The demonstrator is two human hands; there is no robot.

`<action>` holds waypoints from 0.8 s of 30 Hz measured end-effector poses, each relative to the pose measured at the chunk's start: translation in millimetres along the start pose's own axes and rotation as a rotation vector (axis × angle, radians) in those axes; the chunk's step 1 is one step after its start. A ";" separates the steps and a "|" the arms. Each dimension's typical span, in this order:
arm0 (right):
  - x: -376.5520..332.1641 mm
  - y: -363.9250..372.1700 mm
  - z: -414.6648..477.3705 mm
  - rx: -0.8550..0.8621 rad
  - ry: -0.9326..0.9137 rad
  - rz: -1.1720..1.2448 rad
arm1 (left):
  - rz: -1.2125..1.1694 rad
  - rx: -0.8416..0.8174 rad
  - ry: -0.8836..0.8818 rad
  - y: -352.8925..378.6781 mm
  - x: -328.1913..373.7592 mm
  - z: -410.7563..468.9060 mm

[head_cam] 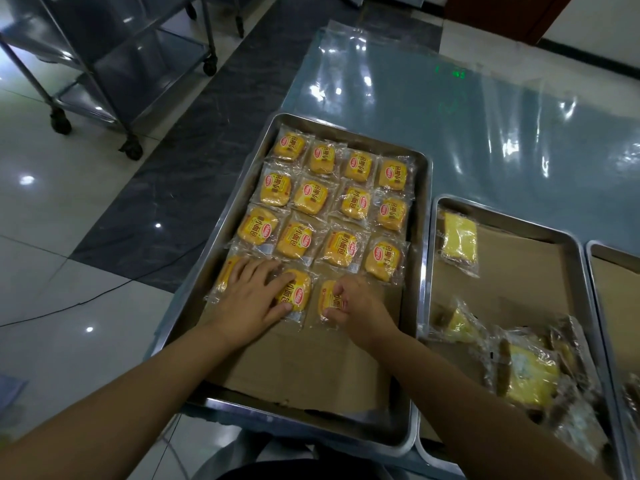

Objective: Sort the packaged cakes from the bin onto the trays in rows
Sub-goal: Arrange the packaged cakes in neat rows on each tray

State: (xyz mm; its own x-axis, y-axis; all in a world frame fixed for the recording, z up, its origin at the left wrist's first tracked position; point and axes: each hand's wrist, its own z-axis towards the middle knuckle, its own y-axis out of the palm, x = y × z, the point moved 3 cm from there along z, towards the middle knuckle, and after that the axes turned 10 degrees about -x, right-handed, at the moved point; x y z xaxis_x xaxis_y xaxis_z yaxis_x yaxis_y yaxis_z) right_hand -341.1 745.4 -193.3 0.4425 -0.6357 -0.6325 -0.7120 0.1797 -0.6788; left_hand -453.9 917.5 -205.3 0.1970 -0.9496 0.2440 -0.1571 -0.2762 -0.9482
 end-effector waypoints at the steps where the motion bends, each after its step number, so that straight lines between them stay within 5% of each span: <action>1: -0.3 -0.2 0.0 -0.006 -0.012 -0.001 | -0.006 0.000 0.005 -0.1 0.1 1.1; 15: 15.4 -49.8 -49.9 0.054 -0.148 -0.140 | -0.058 0.134 0.163 -18.5 88.2 35.4; 24: 95.2 -126.5 -128.7 0.130 -0.017 -0.264 | -0.131 -0.104 0.375 8.9 214.0 59.9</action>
State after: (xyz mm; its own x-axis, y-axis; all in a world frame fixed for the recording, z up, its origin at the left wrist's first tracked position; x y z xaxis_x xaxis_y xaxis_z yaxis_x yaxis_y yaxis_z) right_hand -279.1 565.5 -119.6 0.6134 -0.6606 -0.4329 -0.4955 0.1050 -0.8623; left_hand -355.1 720.7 -173.7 -0.1419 -0.8884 0.4366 -0.2545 -0.3935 -0.8834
